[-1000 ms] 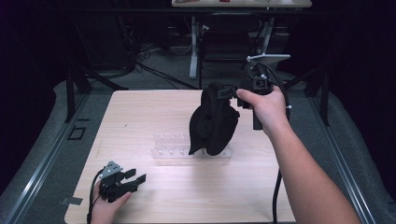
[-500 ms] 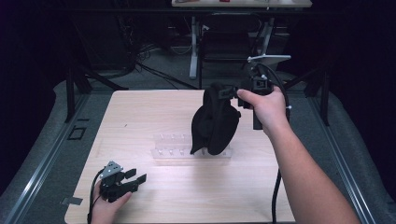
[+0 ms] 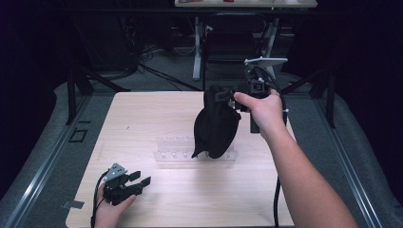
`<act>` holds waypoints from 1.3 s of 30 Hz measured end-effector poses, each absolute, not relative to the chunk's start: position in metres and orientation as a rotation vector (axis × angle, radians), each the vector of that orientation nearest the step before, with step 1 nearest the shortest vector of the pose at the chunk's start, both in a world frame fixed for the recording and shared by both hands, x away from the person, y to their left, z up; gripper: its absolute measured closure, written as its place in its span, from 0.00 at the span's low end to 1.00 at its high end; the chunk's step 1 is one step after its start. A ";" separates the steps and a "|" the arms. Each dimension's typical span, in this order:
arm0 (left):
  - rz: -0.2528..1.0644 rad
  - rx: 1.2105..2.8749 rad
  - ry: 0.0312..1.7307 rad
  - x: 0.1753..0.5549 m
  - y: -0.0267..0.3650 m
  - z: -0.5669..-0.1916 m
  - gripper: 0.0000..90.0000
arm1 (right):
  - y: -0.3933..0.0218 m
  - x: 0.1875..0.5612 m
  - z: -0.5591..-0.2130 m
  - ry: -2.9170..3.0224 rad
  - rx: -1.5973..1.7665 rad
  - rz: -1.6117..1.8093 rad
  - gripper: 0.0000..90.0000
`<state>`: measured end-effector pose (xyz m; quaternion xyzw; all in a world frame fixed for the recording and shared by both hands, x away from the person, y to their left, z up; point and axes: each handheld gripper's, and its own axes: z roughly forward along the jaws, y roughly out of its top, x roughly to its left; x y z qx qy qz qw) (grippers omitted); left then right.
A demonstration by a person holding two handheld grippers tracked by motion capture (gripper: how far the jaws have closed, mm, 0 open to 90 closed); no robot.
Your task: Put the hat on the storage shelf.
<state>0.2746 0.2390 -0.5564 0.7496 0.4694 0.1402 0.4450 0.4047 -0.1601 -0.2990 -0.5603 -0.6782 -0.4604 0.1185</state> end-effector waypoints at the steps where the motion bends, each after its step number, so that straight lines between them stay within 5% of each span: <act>1: 0.352 1.854 1.161 0.274 0.239 -0.554 0.51 | -0.158 0.405 -0.299 -1.982 -1.634 -1.349 0.98; 39: 0.382 1.918 0.844 0.306 0.131 -0.491 0.65 | -0.124 0.405 -0.306 -1.945 -1.550 -1.392 0.98</act>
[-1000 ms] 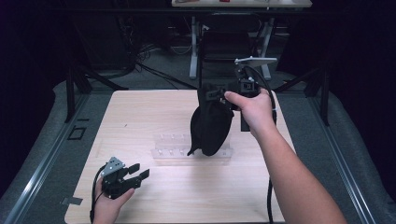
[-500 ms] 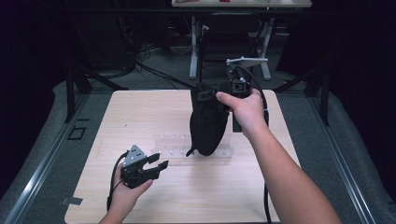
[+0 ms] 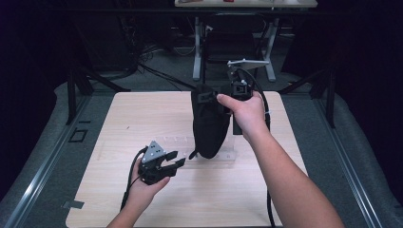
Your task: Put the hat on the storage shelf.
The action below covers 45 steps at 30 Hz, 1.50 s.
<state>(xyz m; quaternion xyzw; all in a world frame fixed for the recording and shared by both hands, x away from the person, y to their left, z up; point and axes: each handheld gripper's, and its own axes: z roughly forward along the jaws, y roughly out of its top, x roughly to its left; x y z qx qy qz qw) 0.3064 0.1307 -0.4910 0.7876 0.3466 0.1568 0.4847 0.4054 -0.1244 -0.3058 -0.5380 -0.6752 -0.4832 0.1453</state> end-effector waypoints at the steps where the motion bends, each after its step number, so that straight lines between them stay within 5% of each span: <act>1: 0.380 1.919 0.832 0.306 0.128 -0.490 0.66 | -0.124 0.405 -0.306 -1.945 -1.551 -1.394 0.98; 10: 0.397 1.948 0.768 0.305 0.107 -0.482 0.72 | -0.120 0.405 -0.306 -1.943 -1.541 -1.394 0.98; 17: 0.463 1.986 0.765 0.306 0.098 -0.485 0.87 | -0.118 0.403 -0.307 -1.950 -1.531 -1.392 0.98; 45: 0.544 2.016 0.737 0.302 0.100 -0.487 0.92 | -0.120 0.396 -0.303 -1.941 -1.480 -1.455 0.92</act>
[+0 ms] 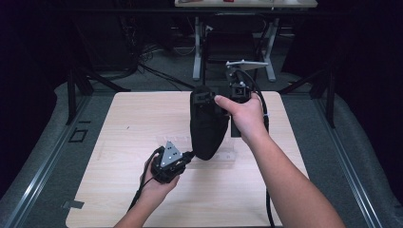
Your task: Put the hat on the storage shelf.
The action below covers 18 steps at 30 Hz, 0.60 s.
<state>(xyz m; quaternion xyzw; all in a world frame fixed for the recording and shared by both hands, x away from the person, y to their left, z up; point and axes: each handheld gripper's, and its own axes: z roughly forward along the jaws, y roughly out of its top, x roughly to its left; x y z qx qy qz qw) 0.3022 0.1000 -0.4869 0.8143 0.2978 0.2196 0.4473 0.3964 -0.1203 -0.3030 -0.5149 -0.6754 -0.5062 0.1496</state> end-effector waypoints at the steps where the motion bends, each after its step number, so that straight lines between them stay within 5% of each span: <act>1: 0.552 2.019 0.738 0.302 0.100 -0.487 0.92 | -0.121 0.396 -0.302 -1.937 -1.479 -1.461 0.92; 18: 0.568 2.056 0.788 0.304 0.113 -0.502 0.94 | -0.137 0.393 -0.301 -1.957 -1.503 -1.467 0.92</act>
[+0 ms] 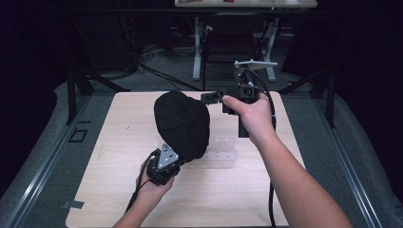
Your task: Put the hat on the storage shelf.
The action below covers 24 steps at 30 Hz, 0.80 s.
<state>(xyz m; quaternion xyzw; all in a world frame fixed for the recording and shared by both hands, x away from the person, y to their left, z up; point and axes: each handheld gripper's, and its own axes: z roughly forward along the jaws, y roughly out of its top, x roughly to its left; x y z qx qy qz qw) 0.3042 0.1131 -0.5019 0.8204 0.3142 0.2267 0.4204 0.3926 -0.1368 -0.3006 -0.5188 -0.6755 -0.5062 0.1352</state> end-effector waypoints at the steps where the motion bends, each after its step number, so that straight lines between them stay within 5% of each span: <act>1: 0.567 2.057 0.790 0.305 0.114 -0.503 0.94 | -0.137 0.392 -0.301 -1.959 -1.504 -1.468 0.92; 24: 0.499 1.984 0.891 0.302 0.132 -0.528 0.89 | -0.165 0.379 -0.309 -2.054 -1.584 -1.488 0.82</act>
